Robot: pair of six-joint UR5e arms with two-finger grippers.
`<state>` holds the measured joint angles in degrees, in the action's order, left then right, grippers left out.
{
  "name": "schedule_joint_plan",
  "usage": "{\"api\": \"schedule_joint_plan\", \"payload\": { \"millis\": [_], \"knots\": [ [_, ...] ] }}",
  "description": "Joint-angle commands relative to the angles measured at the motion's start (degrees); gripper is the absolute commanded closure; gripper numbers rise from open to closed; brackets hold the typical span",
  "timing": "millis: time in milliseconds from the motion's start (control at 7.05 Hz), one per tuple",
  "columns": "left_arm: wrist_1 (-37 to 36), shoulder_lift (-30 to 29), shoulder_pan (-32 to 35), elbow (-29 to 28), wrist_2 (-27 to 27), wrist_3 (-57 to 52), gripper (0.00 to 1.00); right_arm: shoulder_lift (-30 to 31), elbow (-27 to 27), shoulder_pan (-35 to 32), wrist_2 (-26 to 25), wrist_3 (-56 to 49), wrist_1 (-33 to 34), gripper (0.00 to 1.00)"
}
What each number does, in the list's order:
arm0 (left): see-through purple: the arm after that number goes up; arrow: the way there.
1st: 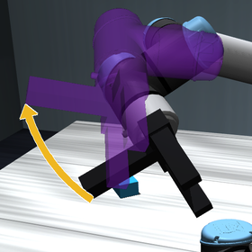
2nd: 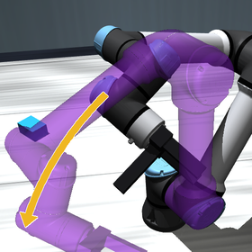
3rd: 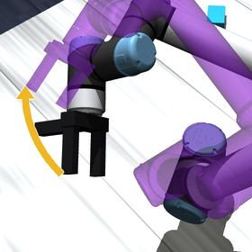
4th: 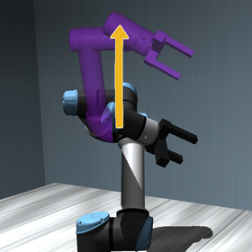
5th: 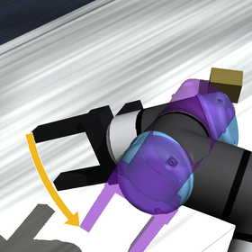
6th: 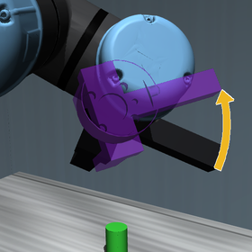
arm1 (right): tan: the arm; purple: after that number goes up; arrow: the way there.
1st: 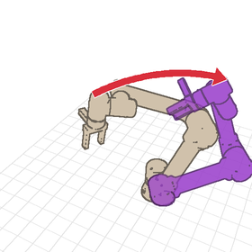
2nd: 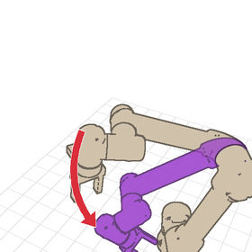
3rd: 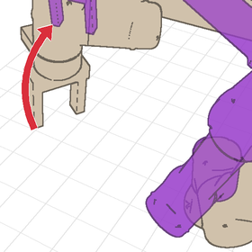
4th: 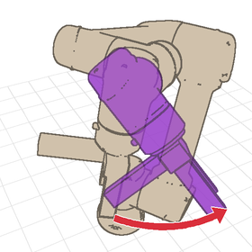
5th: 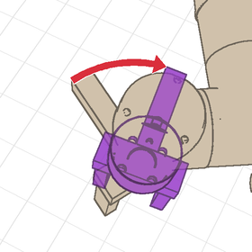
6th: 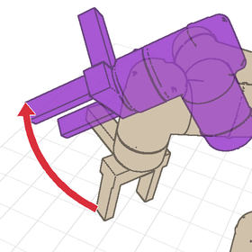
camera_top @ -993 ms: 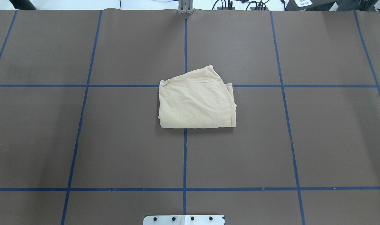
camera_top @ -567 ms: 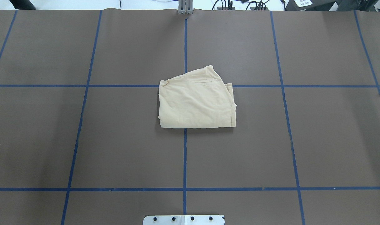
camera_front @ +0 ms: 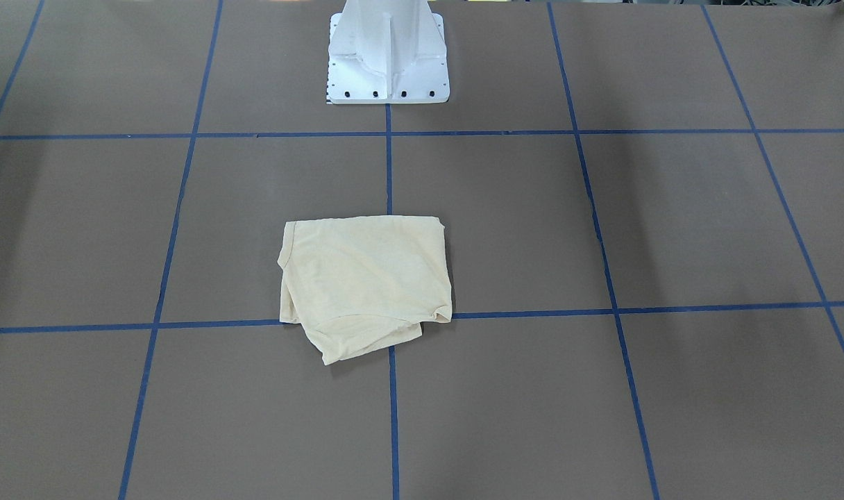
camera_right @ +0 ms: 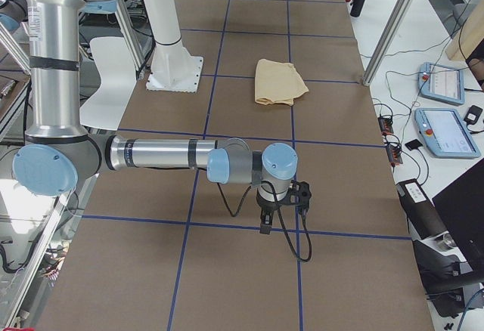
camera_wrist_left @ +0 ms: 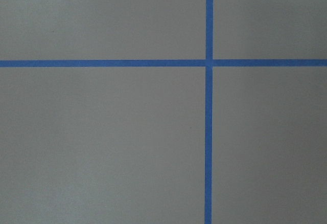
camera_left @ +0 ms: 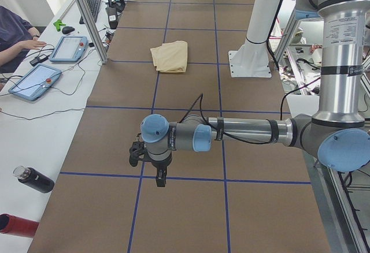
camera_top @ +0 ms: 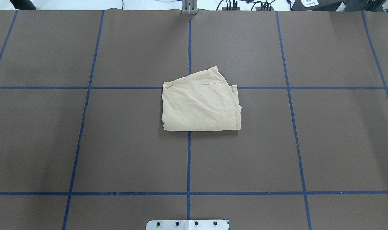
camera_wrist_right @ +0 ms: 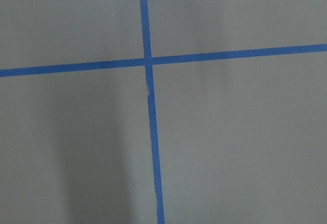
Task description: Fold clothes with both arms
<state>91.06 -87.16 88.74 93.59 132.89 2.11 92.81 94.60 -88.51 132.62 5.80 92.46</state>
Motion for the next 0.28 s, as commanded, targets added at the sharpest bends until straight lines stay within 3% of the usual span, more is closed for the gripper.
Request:
{"api": "schedule_joint_plan", "payload": {
  "millis": [0, 142],
  "knots": [
    [0.00, -0.03, -0.06, 0.10, 0.00, 0.00, 0.00, 0.00, 0.06, 0.00, 0.01, 0.00, 0.00, 0.00],
    [0.00, -0.12, -0.06, 0.02, 0.00, 0.00, 0.00, 0.00, -0.02, 0.00, -0.08, 0.00, -0.09, 0.00]
  ]
}}
